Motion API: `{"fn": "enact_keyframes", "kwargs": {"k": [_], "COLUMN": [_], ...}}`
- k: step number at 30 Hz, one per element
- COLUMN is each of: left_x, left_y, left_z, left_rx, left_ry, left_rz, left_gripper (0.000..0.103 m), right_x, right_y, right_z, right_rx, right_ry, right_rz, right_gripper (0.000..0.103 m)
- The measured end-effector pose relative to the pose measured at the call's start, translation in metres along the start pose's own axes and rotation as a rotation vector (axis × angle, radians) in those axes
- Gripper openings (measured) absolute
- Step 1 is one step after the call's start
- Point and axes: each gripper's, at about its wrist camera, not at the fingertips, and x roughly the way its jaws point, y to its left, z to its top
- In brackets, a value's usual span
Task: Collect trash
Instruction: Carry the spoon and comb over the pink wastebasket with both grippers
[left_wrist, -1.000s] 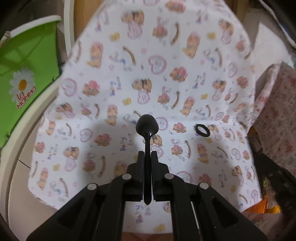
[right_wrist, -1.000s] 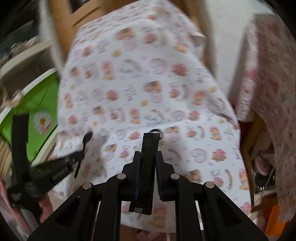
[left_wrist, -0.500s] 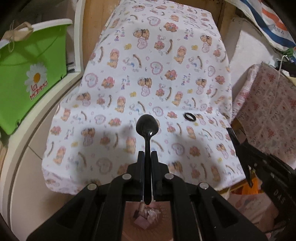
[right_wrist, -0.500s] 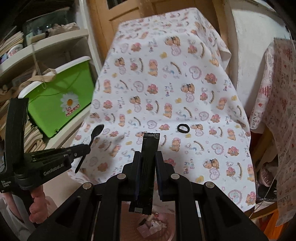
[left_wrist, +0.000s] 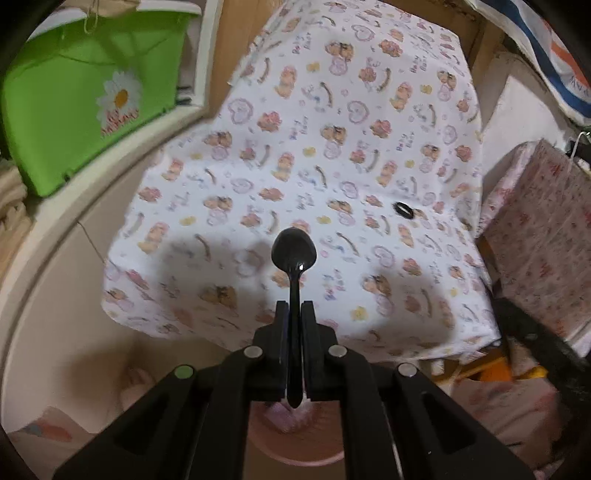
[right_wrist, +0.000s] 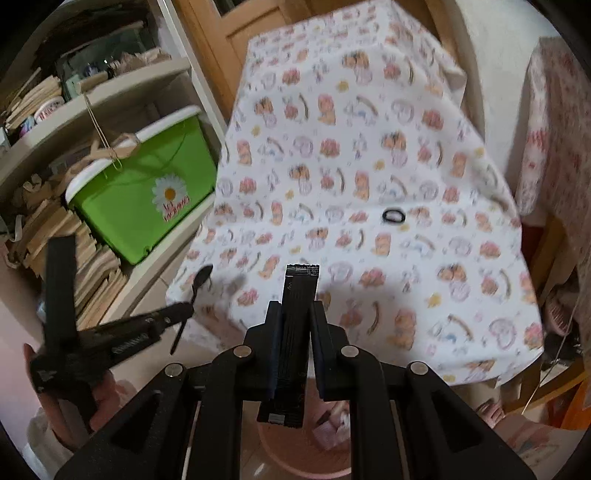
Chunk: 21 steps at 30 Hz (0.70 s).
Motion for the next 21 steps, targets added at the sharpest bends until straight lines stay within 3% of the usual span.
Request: {"fn": "enact_keyframes", "kwargs": {"k": [4, 9, 21], "left_x": [0.006, 0.025, 0.06], "left_y": [-0.003, 0.003, -0.009], "left_z": [-0.01, -0.022, -0.057], "left_rx": [0.052, 0.018, 0.114], "left_ry": [0.048, 0.167, 0.259], "left_rz": [0.04, -0.042, 0.004], "left_gripper": [0.005, 0.005, 0.005], "right_x": [0.018, 0.041, 0.094], "right_y": [-0.015, -0.017, -0.013], "right_z": [-0.006, -0.027, -0.067], "right_rx": [0.064, 0.016, -0.058], "right_ry": [0.085, 0.182, 0.335], "right_rz": [0.052, 0.018, -0.008], "right_gripper": [0.016, 0.016, 0.016]}}
